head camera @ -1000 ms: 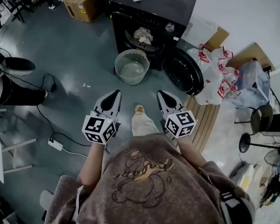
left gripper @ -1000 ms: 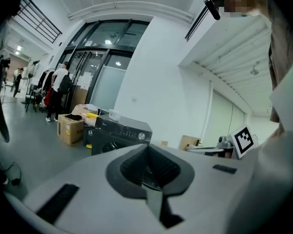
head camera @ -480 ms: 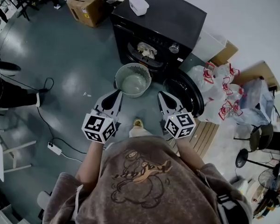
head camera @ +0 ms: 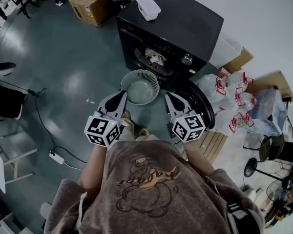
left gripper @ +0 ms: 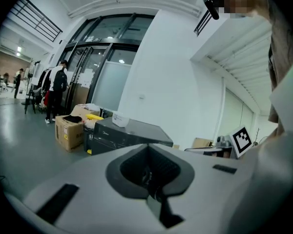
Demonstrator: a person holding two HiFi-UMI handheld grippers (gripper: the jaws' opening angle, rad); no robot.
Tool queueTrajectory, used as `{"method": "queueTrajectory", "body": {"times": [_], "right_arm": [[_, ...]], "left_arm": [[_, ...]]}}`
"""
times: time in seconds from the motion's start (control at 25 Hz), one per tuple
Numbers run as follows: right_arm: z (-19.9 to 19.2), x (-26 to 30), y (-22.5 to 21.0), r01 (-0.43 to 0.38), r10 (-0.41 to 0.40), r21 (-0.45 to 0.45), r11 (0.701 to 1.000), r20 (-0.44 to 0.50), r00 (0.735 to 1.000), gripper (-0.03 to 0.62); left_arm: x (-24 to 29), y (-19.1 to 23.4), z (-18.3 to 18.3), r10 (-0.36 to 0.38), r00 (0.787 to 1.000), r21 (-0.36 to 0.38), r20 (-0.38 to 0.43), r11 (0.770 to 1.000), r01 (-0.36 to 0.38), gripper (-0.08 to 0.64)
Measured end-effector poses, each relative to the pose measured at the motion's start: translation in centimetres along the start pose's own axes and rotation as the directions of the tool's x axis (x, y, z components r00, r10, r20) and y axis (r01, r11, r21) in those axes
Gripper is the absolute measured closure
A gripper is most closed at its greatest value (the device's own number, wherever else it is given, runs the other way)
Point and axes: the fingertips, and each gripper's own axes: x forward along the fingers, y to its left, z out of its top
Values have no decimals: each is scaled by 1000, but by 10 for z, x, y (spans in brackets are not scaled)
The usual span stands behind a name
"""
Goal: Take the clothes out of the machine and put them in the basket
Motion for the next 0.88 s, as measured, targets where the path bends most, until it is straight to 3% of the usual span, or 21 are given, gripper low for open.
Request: {"method": "queueTrajectory", "body": {"times": [0.24, 0.48, 0.88], "right_arm": [[16, 43, -20, 69, -69, 26, 997, 20, 997, 595], [27, 101, -36, 132, -134, 70, 989, 23, 991, 595], [-26, 187, -98, 236, -238, 62, 970, 24, 971, 595]], "left_arm": [[48, 39, 16, -73, 997, 15, -21, 997, 74, 555], [105, 80, 29, -171, 981, 53, -97, 983, 176, 555], [211, 151, -23, -287, 950, 95, -119, 950, 299, 555]]}}
